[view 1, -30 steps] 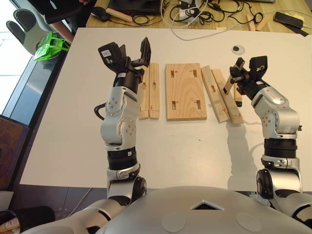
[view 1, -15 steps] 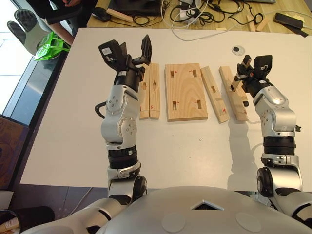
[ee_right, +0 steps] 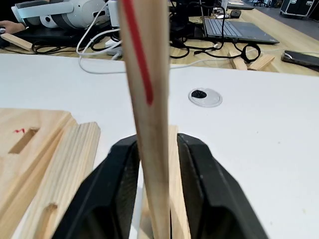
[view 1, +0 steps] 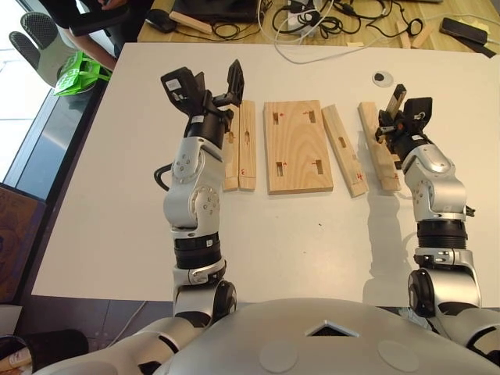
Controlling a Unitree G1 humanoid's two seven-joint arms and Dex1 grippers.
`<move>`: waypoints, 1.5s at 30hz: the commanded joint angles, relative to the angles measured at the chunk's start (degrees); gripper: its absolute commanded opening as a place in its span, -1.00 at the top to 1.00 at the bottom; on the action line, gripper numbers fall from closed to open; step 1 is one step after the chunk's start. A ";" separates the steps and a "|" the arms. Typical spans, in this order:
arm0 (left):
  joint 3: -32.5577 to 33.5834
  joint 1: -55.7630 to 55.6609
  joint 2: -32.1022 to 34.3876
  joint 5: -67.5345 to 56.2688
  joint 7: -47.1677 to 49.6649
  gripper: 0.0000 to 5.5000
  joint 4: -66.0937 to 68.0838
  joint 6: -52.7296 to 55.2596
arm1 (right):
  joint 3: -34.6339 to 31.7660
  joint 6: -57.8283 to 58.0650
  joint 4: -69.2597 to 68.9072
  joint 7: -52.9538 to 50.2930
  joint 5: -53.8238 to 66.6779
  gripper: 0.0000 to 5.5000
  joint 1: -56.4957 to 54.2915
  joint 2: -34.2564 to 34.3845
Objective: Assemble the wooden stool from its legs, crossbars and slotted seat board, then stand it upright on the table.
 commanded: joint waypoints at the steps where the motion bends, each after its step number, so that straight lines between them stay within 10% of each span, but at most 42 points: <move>1: 0.44 -0.96 0.11 -0.41 -0.09 -0.52 0.90 -0.41 | -0.05 -1.77 -4.69 -0.52 -0.83 0.31 -1.62 0.00; 7: 0.91 -1.28 -0.50 -0.52 0.11 -0.52 1.71 -1.21 | -0.65 -0.45 -4.97 -1.36 -0.76 0.04 -15.69 -1.27; 15: 0.65 -0.83 -1.24 0.19 0.62 -0.52 1.85 -2.76 | 0.94 2.63 34.89 0.01 -3.33 0.04 -46.28 -1.48; 24: 0.87 -0.34 -2.09 -0.94 1.85 -0.52 0.73 -2.80 | 2.88 16.83 21.41 2.04 -4.07 0.04 -17.39 -2.15; 45: 1.59 -1.95 -1.62 -2.13 1.58 -0.52 3.86 -4.45 | 2.49 5.82 2.93 -4.10 -7.83 0.04 -22.55 -0.98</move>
